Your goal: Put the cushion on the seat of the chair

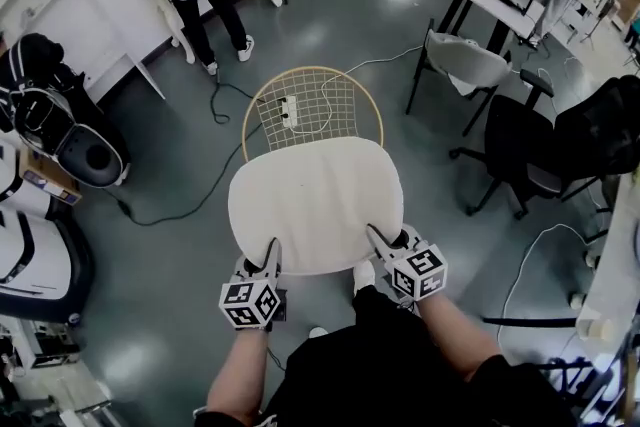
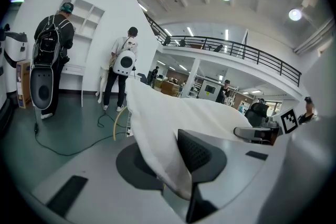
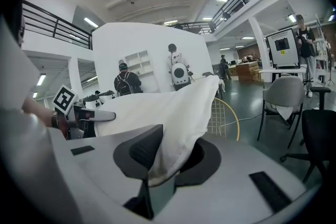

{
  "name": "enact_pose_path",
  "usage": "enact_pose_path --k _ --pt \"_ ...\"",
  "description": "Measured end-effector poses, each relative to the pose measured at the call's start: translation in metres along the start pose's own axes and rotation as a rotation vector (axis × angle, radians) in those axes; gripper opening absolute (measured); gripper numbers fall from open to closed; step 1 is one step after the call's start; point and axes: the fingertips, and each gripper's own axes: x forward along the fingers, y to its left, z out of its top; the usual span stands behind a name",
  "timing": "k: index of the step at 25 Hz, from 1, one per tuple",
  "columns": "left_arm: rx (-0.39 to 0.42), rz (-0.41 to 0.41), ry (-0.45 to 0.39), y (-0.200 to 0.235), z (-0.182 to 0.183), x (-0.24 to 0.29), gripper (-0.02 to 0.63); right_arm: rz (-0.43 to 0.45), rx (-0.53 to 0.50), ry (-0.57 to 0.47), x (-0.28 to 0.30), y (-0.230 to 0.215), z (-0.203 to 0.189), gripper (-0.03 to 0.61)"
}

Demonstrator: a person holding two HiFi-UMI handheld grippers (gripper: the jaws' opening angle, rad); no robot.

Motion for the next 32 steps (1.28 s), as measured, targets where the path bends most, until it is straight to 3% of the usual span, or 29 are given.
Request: enact_pose_path --k 10,19,32 --pt "0.002 0.04 0.032 -0.006 0.037 0.103 0.1 0.015 0.012 0.036 0.053 -0.091 0.034 0.081" --pt "0.009 0.085 0.063 0.003 0.053 0.164 0.103 0.022 0.029 0.061 0.099 -0.14 0.052 0.081" --pt "-0.011 0.071 0.141 0.061 0.02 0.245 0.106 -0.016 0.058 0.132 0.18 -0.181 0.012 0.081"
